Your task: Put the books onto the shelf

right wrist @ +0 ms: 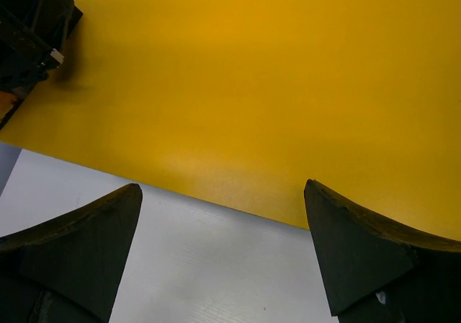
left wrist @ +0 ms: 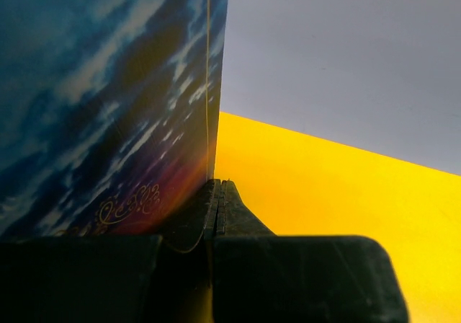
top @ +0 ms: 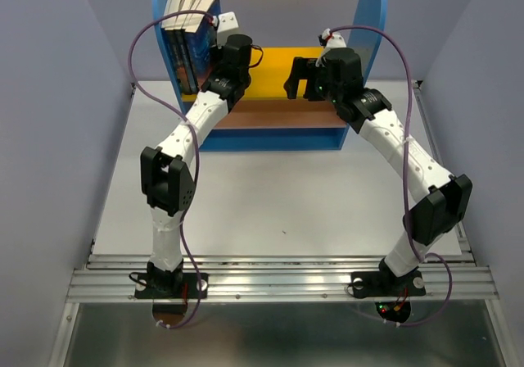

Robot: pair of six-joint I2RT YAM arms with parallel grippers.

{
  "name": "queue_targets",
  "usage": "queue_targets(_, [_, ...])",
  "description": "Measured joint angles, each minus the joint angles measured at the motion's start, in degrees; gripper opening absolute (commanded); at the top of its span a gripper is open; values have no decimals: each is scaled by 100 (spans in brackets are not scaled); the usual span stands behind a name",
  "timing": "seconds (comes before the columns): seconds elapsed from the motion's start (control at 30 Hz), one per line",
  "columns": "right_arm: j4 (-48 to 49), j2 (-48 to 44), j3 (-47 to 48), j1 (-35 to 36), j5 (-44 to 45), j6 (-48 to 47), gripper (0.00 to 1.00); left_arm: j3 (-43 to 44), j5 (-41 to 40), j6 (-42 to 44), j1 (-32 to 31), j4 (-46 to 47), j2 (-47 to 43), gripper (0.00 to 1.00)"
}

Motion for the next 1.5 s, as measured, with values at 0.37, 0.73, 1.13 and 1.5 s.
queue_targets(0.37, [4, 101, 0, 0, 52, 92, 100, 7, -114, -107, 179, 48, 48, 0])
queue_targets(0.73, [-15, 149, -2, 0, 79, 142, 100, 52, -120, -249, 208, 173, 114, 0])
queue_targets(1.13, [28, 149, -74, 0, 170, 164, 100, -44, 503, -365, 286, 516, 105, 12])
queue_targets(1.5, [160, 138, -151, 0, 192, 162, 100, -192, 1023, -400, 321, 688, -205, 22])
